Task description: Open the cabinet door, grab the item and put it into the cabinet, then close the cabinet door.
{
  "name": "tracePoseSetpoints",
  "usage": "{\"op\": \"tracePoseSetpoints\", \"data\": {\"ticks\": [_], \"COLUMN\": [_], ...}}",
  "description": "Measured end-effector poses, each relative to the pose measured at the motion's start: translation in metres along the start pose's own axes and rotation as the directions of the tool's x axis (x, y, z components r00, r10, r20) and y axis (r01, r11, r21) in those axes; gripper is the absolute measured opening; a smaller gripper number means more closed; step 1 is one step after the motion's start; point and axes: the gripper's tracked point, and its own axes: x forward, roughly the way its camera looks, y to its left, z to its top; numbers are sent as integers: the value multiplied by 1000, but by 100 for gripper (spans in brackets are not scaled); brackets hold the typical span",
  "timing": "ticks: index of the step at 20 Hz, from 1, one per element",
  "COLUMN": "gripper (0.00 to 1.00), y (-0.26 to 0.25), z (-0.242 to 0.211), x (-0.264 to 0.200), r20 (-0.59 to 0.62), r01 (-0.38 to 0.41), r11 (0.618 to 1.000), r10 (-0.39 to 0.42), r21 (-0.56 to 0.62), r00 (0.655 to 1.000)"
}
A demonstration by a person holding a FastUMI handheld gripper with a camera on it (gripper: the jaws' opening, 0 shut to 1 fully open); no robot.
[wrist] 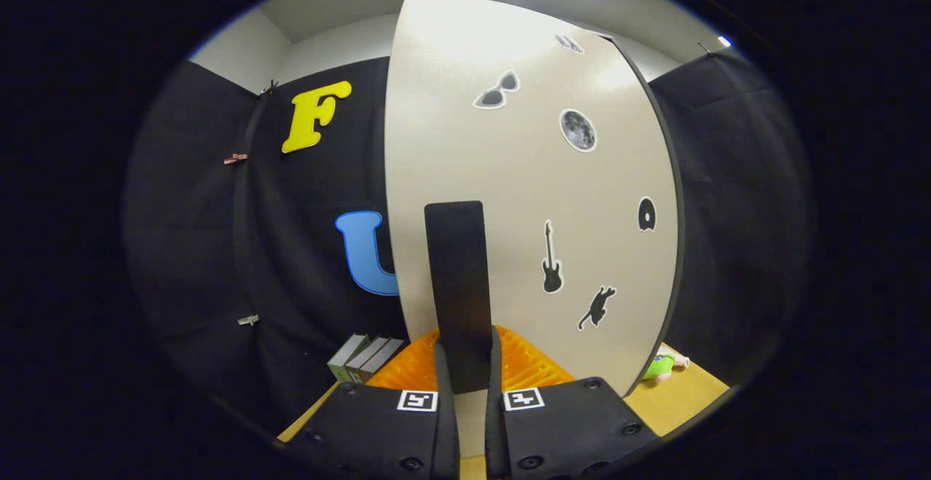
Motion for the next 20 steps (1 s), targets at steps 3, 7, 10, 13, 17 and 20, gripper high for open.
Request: {"op": "tracePoseSetpoints", "data": {"ticks": [3,7,10,13,17,20], "gripper": [18,18,18,18,18,17], "y": [-7,-14,-21,-31,-54,-74], "z": [0,2,3,5,7,12], "x": [-12,-25,-34,-45,-65,-80], "r20": [-13,-12,-25,-28,-31,-28], "r01": [-4,-68,-162,-266,-354,-357], "r11": [1000,998,986,963,935,934], "r10": [4,67,162,265,353,356], "r21": [-16,-16,-27,-43,-24,-17], "r00": [1000,998,987,964,935,934]}}
